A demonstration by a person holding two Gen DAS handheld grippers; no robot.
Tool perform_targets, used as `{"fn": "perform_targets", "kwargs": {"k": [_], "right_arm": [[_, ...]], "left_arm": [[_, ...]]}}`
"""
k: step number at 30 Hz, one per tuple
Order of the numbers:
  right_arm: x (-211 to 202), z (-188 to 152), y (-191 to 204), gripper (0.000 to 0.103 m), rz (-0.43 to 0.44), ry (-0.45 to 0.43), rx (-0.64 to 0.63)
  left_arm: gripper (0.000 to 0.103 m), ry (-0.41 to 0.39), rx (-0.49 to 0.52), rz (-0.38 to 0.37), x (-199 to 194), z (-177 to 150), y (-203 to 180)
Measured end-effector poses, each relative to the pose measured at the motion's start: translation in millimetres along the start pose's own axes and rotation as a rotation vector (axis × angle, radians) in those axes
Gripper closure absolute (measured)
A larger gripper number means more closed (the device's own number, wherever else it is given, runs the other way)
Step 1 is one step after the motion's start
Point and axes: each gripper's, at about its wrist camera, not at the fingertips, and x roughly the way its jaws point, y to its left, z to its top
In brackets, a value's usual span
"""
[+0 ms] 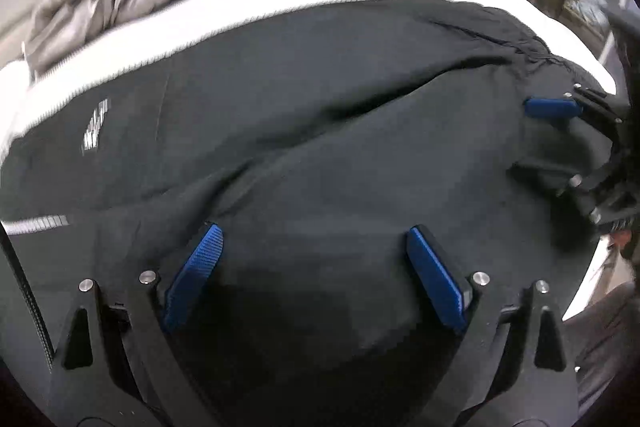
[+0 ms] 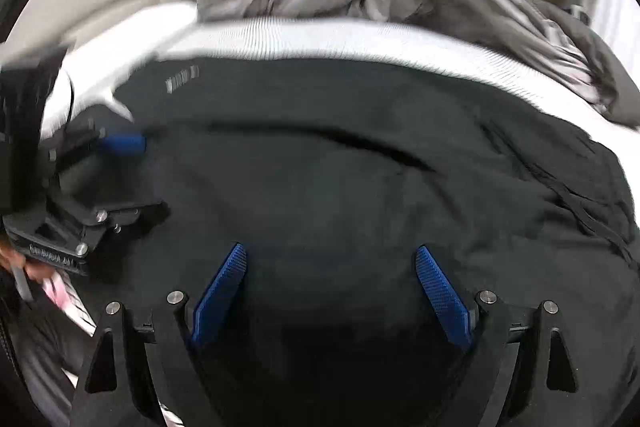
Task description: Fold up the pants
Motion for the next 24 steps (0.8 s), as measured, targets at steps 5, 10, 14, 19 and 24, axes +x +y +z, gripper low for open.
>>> {"fn": "perform_targets", "kwargs": {"k": [5,10,14,19,24], "right_arm": [[-23.7,-35.0,-80.8,0.014,-0.256,-0.011,0.07],[-45.9,-76.6,-171.0,0.015,-0.348,-0.033,0.334],[-61.5,-55.4,-140.6,0.014,-0.375,-0.081,0.253],[-28.3,-1.5,-75.8,0.014,-0.113,-0.073,0.224],[17.6,16.7,-25.9,0.014,-0.094,0.009,0.068]], "left_arm": [[0.017,-0.032,-0.038,-0.03,-29.0,-35.6,44.3],[0.015,-0.049,-0.115,0.026,-52.1,-56.8,73.5],[0.015,-0.12,-0.144,0.043,-64.2,-29.6,62.9],[0.015,-0.081,-0.086,-0.026,-27.8,17.2,13.4],[0.015,0.02,-0.027,0.021,10.1,16.6,7.4]]}}
